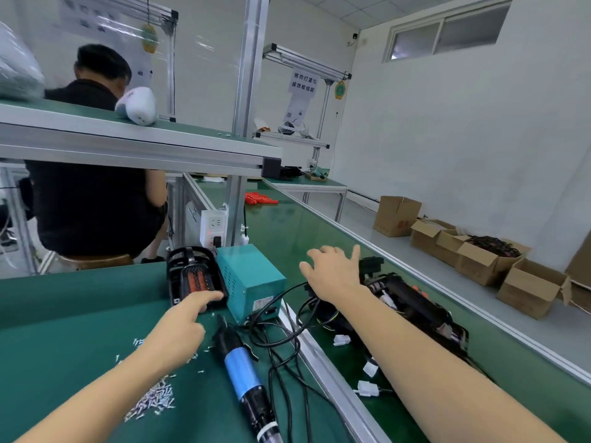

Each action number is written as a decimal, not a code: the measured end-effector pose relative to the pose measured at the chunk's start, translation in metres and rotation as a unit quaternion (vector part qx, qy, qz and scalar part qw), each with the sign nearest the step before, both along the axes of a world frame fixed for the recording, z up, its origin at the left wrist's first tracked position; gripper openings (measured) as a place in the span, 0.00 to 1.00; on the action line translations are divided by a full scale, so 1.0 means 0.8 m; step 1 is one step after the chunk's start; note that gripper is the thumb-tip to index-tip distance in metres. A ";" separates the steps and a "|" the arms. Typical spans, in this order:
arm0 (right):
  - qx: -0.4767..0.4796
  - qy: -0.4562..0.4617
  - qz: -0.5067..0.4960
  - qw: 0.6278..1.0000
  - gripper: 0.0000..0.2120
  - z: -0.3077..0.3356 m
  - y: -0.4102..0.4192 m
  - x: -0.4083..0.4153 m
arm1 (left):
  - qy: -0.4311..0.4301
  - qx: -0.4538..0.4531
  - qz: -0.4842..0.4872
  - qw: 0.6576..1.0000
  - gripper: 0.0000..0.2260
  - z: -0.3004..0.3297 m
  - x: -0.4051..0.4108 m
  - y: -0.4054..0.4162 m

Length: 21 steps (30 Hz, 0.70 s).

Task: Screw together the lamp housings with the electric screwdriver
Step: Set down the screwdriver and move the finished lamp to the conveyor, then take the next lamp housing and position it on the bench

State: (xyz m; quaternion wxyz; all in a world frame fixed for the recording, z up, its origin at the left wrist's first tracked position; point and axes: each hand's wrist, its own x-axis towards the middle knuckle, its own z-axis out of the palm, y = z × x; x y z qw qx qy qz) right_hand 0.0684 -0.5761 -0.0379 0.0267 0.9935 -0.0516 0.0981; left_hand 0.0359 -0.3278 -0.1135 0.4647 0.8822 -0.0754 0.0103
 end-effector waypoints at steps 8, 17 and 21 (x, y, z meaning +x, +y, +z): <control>0.082 0.029 0.168 0.982 0.22 -0.051 0.150 -0.039 | -0.045 0.077 0.061 0.994 0.34 -0.028 -0.056 0.102; 0.110 0.090 0.261 0.955 0.26 -0.118 0.282 -0.072 | -0.013 0.115 0.136 0.984 0.34 -0.052 -0.105 0.175; 0.099 0.111 0.274 0.950 0.27 -0.144 0.324 -0.082 | -0.027 0.148 0.173 0.973 0.33 -0.061 -0.117 0.209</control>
